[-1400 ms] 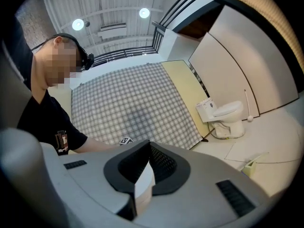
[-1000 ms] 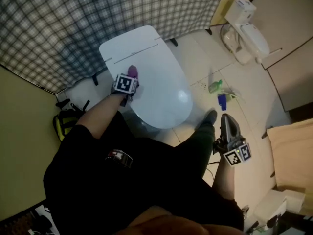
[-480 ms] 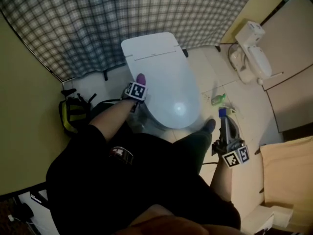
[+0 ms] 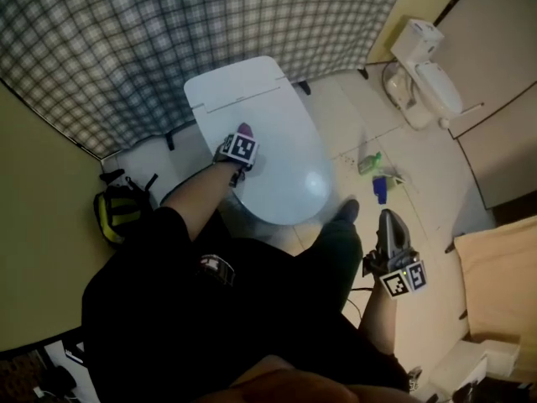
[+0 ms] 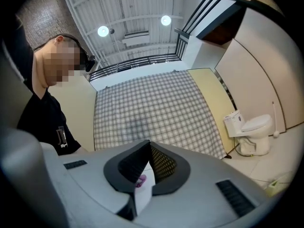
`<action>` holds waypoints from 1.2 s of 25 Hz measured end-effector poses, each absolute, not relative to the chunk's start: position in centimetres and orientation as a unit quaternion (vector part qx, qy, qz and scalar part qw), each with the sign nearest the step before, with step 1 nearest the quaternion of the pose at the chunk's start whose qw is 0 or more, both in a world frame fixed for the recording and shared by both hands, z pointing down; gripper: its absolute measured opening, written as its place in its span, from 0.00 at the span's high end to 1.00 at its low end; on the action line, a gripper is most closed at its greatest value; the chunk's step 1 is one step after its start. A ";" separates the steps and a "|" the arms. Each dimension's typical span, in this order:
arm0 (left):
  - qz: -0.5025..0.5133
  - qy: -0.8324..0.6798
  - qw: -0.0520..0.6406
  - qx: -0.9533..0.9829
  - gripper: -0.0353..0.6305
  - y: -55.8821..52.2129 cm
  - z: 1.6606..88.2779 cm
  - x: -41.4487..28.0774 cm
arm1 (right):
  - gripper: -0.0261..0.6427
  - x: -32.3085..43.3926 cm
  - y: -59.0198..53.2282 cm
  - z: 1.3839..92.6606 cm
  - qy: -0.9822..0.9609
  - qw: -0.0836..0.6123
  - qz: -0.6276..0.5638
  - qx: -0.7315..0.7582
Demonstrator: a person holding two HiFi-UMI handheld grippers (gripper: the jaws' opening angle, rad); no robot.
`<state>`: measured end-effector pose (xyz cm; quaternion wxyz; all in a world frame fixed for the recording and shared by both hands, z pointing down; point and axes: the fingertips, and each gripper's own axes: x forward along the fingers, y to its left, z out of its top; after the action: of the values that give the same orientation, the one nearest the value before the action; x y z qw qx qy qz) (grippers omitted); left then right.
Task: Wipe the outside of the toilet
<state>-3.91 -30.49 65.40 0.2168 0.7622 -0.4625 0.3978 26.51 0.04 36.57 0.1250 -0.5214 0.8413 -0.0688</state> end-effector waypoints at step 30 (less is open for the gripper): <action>0.419 -0.423 0.165 0.786 0.81 -33.9 63.7 8.1 | 0.96 36.9 1.8 40.1 0.799 0.135 -0.099 -0.578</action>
<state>8.05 -33.90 63.68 0.1648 0.7862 -0.4233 0.4189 36.93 1.81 40.11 0.1352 -0.5779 0.7987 -0.0994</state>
